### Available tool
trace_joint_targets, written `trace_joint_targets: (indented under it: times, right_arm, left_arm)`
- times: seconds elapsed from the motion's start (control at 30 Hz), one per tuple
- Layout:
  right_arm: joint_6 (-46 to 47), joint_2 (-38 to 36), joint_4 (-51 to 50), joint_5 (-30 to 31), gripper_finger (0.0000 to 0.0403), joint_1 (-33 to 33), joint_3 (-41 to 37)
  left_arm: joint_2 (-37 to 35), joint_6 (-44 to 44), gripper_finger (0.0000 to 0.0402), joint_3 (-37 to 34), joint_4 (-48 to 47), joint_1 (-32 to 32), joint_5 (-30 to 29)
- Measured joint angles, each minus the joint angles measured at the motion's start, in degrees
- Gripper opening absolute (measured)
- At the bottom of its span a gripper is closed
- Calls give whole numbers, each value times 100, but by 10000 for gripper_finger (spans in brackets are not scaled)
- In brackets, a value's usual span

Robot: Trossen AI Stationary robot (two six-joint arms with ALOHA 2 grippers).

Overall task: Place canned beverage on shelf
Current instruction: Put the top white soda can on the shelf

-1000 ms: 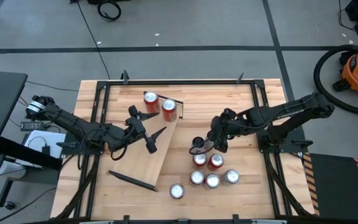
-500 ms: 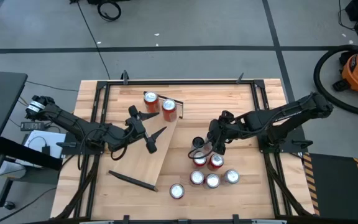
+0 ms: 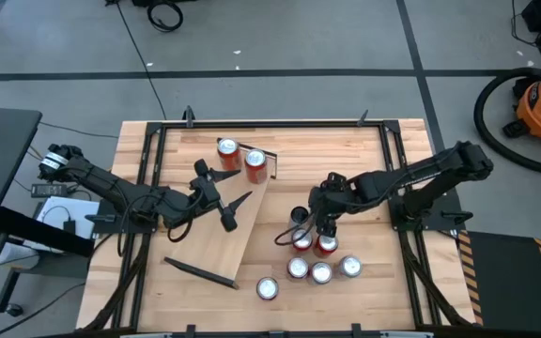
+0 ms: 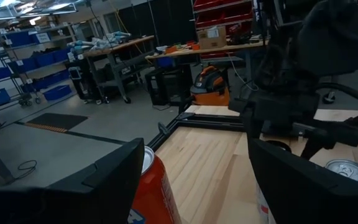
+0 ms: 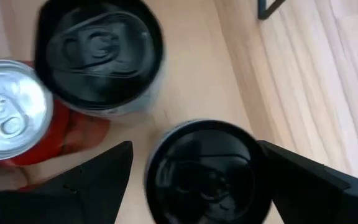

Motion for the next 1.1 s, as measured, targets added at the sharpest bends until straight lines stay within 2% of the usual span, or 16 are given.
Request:
trace_joint_targets:
  times: [0.13, 0.37, 0.53, 0.67, 0.77, 0.87, 0.97, 1.1]
  right_arm:
    - [-273, -18, -52, -103, 336, -51, 0]
    - [-992, -24, -83, -513, 272, -203, 11]
    - [-2389, -32, -124, -789, 273, -248, 26]
    - [-3708, -38, -185, -827, 302, -247, 26]
    - [-4331, -23, -231, -793, 315, -267, 11]
    - [-4451, -19, -230, -645, 316, -266, 5]
    - [-4175, -11, -200, -396, 317, -262, -2]
    - [-3878, -10, -114, -358, 326, -272, 8]
  left_arm:
    - [1, -2, 302, 0, 0, 0, 0]
    - [1, 0, 302, 0, 0, 0, 0]
    - [1, 0, 302, 0, 3, 2, 0]
    - [1, 0, 302, 0, 2, 2, 0]
    - [1, 1, 302, 0, 0, 0, 0]
    - [1, 19, 302, 0, -8, 1, 0]
    - [1, 16, 302, 0, -43, 2, 0]
    - [1, 6, 302, 0, -42, 2, 0]
